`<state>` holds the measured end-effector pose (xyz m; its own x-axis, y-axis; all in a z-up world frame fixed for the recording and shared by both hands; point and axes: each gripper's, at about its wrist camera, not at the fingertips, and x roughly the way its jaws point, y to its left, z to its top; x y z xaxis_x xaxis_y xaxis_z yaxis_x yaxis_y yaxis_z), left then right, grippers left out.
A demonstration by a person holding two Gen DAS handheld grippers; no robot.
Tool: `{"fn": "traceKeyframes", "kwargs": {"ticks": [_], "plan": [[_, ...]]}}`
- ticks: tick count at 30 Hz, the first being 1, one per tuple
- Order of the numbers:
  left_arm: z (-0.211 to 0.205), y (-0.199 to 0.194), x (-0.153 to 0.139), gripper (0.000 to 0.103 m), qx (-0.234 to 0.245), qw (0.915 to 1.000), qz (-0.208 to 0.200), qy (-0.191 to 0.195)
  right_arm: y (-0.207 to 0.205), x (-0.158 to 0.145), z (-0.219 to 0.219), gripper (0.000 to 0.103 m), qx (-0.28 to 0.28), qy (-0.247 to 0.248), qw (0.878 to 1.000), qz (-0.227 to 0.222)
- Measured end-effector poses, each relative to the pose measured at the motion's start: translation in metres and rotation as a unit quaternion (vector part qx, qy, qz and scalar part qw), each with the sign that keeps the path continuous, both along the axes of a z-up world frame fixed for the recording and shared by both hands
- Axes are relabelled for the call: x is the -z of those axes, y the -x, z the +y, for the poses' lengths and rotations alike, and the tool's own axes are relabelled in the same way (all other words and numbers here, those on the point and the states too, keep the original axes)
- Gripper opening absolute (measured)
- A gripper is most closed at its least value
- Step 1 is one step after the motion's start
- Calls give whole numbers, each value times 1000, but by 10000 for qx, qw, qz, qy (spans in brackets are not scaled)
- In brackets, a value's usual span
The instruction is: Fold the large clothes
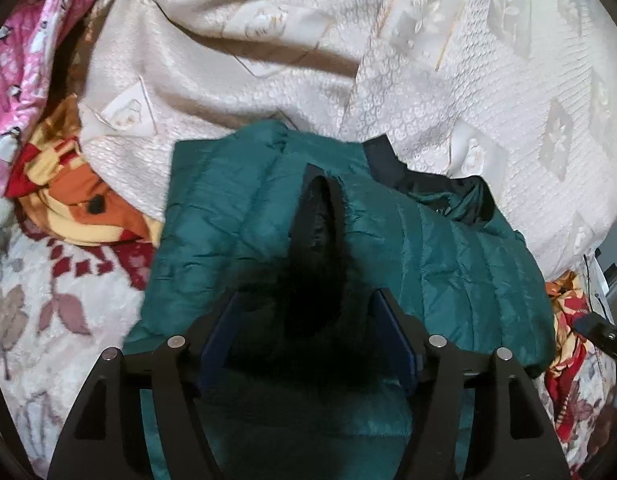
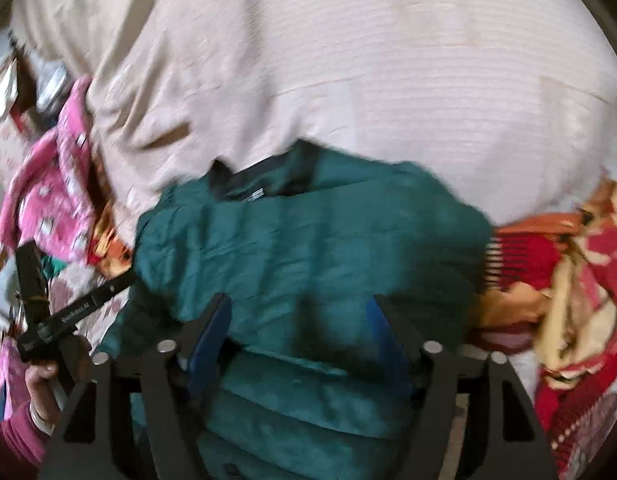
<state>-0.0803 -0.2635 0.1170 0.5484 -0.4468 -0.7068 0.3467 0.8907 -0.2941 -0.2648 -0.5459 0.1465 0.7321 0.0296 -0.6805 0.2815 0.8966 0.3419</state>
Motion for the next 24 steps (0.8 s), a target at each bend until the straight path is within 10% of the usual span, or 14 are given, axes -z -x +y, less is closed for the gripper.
{"fn": "traceKeyframes", "kwargs": {"ticks": [4, 11, 24], "plan": [[-16, -11, 1, 0, 95, 9999, 71, -42, 11, 12, -27, 77, 411, -211, 9989, 104], [1, -9, -35, 0, 51, 9970, -734, -222, -8, 37, -31, 77, 552, -116, 9979, 312], [29, -26, 11, 0, -330, 9952, -540, -749, -112, 78, 24, 76, 43, 1197, 9891, 853]]}}
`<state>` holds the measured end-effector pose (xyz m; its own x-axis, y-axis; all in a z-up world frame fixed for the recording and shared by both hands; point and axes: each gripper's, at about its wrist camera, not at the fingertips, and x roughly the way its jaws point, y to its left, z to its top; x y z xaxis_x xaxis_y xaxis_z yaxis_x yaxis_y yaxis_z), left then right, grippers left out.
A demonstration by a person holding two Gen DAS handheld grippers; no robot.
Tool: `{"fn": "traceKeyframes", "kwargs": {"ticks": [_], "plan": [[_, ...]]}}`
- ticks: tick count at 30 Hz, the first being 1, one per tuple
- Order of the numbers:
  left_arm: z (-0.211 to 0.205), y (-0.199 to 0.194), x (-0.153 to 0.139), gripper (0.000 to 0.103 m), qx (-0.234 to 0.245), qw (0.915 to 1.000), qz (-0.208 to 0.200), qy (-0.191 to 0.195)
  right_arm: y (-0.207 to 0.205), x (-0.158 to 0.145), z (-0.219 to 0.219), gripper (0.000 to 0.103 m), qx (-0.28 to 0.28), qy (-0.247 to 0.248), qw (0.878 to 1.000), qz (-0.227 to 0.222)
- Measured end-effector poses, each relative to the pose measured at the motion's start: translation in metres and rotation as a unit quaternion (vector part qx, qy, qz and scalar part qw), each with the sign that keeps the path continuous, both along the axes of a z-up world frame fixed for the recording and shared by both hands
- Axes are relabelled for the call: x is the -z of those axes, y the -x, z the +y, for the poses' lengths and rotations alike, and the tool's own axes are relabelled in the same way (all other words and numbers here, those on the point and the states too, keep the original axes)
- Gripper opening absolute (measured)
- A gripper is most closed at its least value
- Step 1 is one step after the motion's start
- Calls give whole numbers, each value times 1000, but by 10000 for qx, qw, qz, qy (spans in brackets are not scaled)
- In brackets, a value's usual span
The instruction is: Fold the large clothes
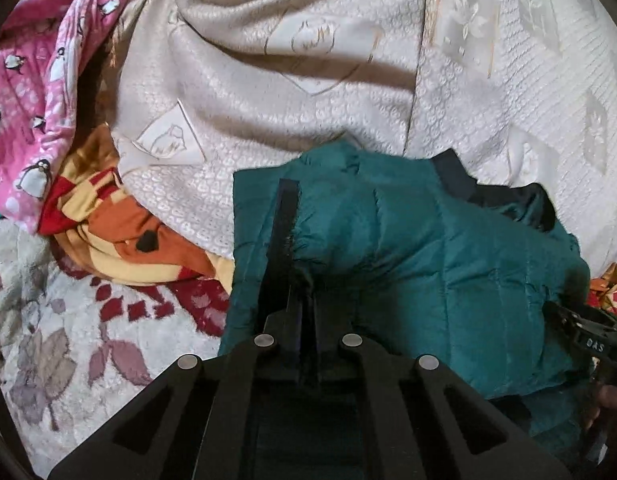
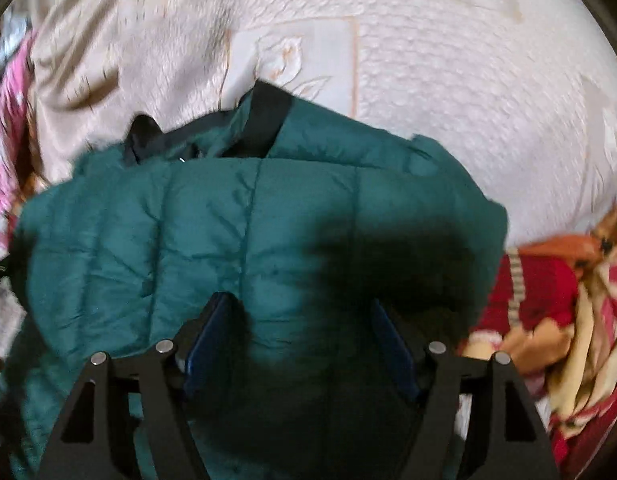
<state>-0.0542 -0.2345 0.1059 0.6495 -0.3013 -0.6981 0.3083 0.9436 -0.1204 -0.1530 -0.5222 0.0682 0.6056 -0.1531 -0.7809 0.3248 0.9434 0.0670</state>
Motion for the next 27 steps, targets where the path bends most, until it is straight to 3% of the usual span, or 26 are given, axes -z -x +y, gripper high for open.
{"fn": "traceKeyframes", "kwargs": {"ticks": [4, 6, 8, 11, 14, 17, 20, 24, 27], "plan": [[-4, -4, 6, 0, -33, 9999, 130, -38, -9, 2, -5, 77, 106, -93, 9999, 100], [3, -4, 4, 23, -4, 9997, 230, 128, -2, -5, -5, 77, 122, -161, 9997, 105], [10, -1, 0, 31, 5, 9994, 231, 243, 12, -17, -2, 77, 100, -305, 9995, -19], [22, 10, -15, 31, -37, 9998, 62, 211, 38, -35, 5, 77, -51, -475, 9988, -132], [33, 28, -30, 31, -1, 9995, -204, 225, 60, -45, 19, 77, -263, -277, 9992, -89], [33, 44, -30, 31, 133, 9992, -332, 167, 70, -40, 29, 77, -457, -222, 9987, 100], [21, 45, -13, 31, 222, 9995, -177, -116, 66, -22, 34, 77, -448, -118, 9981, 416], [12, 30, 14, 31, 87, 9991, 129, -387, 53, -6, 26, 77, -180, -188, 9987, 444], [13, 14, 32, 31, 33, 9985, 452, -297, 39, 2, 25, 77, -136, -39, 9988, 477]]}}
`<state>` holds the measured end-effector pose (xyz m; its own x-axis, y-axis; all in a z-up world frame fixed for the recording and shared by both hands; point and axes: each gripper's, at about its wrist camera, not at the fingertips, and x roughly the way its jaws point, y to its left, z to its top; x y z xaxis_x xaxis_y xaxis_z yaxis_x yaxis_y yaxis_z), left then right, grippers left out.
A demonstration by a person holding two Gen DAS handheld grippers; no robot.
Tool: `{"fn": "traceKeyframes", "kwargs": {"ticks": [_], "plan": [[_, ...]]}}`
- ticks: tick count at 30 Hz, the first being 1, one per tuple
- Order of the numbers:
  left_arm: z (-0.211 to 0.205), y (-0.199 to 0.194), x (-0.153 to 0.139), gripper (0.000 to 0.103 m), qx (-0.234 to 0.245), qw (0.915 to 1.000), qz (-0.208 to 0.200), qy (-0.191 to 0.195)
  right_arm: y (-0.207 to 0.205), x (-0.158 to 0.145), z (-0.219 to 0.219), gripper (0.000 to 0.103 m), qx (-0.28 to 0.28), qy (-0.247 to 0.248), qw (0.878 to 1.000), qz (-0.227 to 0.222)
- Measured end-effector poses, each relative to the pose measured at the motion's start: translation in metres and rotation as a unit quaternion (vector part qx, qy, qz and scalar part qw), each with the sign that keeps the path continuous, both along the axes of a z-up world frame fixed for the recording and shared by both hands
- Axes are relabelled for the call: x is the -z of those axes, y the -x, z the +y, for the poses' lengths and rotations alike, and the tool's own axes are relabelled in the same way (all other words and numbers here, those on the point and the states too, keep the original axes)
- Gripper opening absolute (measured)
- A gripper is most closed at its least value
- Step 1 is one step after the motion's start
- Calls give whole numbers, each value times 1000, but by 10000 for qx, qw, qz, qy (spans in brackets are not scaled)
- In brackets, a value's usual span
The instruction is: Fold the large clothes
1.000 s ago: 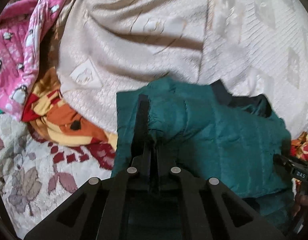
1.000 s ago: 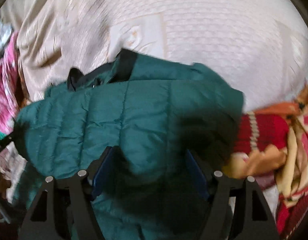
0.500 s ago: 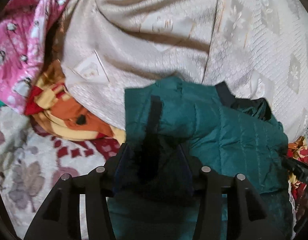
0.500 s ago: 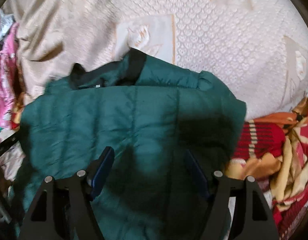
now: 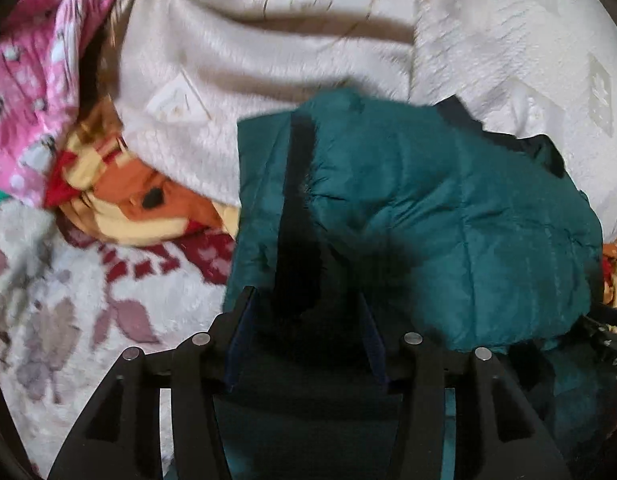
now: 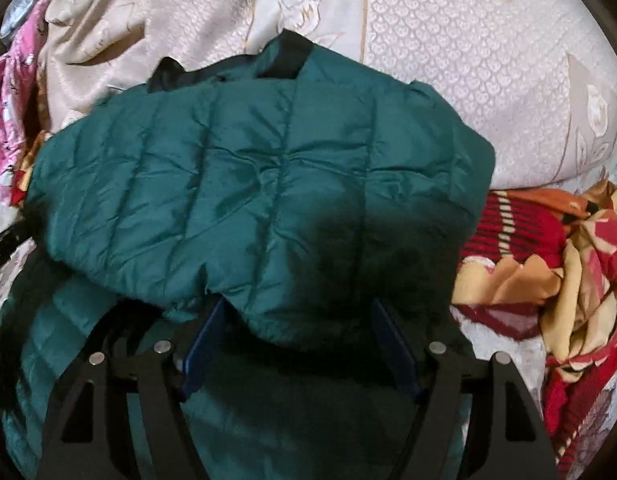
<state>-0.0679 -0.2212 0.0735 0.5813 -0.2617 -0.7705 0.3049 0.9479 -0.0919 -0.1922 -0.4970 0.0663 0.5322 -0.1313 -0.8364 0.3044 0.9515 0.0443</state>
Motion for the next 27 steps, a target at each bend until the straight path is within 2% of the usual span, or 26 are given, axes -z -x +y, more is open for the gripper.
{"fn": "traceKeyframes", "kwargs": {"ticks": [7, 10, 13, 19, 27], "plan": [[-6, -10, 4, 31, 12, 10000, -14, 13, -33, 11, 2, 78, -15, 334, 9994, 98], [-4, -11, 3, 31, 4, 10000, 8, 37, -30, 10, 6, 79, 1, 347, 9993, 137], [-2, -12, 0, 31, -30, 10000, 35, 31, -15, -3, 16, 79, -76, 287, 9993, 209], [5, 5, -20, 31, -101, 9997, -182, -136, 28, -29, 27, 79, -127, 6, 9999, -67], [33, 39, -54, 31, -210, 9986, -403, -253, 68, -26, 21, 79, 75, -556, 9984, -19]]}}
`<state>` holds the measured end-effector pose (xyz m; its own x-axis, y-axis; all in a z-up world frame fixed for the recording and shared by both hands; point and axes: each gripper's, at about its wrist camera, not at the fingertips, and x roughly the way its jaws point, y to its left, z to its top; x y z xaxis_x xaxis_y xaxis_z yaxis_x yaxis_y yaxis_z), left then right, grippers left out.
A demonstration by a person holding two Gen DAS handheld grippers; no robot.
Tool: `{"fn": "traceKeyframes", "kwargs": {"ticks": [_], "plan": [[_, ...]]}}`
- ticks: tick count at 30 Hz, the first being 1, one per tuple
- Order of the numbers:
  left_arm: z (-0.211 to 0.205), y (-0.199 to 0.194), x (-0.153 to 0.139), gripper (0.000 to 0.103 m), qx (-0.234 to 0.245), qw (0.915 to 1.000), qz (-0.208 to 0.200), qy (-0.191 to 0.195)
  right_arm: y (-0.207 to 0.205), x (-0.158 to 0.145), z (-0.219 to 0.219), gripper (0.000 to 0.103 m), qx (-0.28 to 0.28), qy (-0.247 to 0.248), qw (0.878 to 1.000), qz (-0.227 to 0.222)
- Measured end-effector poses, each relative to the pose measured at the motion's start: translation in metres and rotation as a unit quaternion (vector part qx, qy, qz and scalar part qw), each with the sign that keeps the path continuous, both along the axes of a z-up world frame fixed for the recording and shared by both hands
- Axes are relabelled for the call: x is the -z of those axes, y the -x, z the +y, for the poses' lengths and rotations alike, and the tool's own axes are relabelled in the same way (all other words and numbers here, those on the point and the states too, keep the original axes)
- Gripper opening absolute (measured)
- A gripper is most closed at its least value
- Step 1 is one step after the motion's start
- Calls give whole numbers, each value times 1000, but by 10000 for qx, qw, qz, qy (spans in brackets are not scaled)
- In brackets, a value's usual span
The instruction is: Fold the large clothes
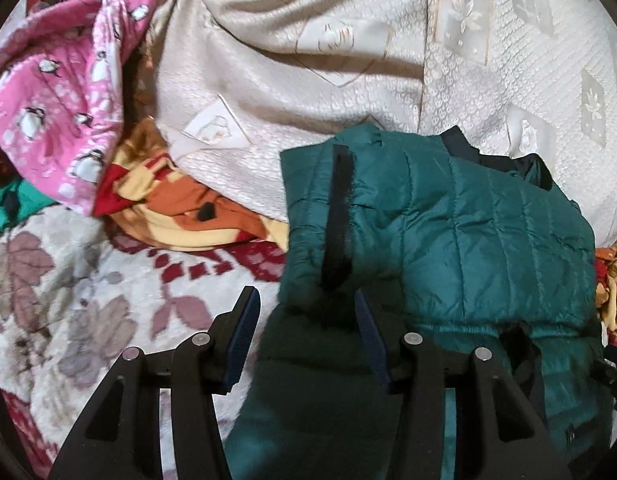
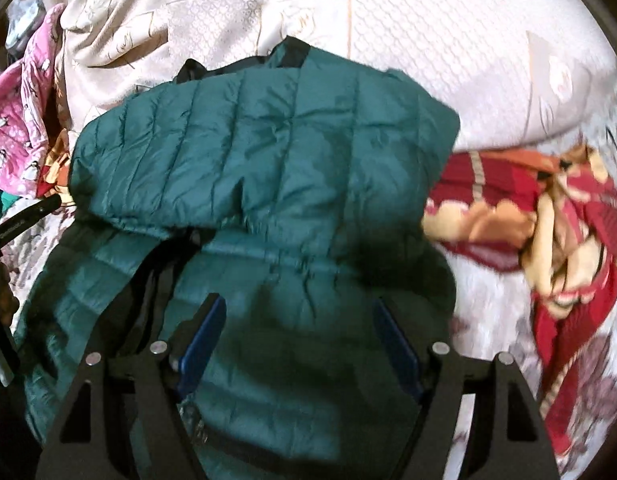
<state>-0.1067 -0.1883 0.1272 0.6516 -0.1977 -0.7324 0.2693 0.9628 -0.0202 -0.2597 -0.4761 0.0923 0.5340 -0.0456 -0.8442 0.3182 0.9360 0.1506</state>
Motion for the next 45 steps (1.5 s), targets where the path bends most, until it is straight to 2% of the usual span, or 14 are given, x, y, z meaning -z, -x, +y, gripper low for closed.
{"fn": "traceKeyframes", "kwargs": {"ticks": [13, 21, 33, 45], "plan": [[41, 66, -15, 31, 57, 9995, -146, -268, 60, -8, 30, 81, 25, -104, 9999, -32], [53, 102, -16, 31, -32, 9992, -303, -261, 96, -9, 52, 84, 29, -113, 9999, -99], [56, 137, -6, 31, 29, 9994, -236, -266, 120, -10, 69, 84, -44, -120, 9998, -139], [61, 152, -1, 31, 55, 9995, -198, -252, 136, -9, 79, 84, -96, 41, 9999, -17]]}}
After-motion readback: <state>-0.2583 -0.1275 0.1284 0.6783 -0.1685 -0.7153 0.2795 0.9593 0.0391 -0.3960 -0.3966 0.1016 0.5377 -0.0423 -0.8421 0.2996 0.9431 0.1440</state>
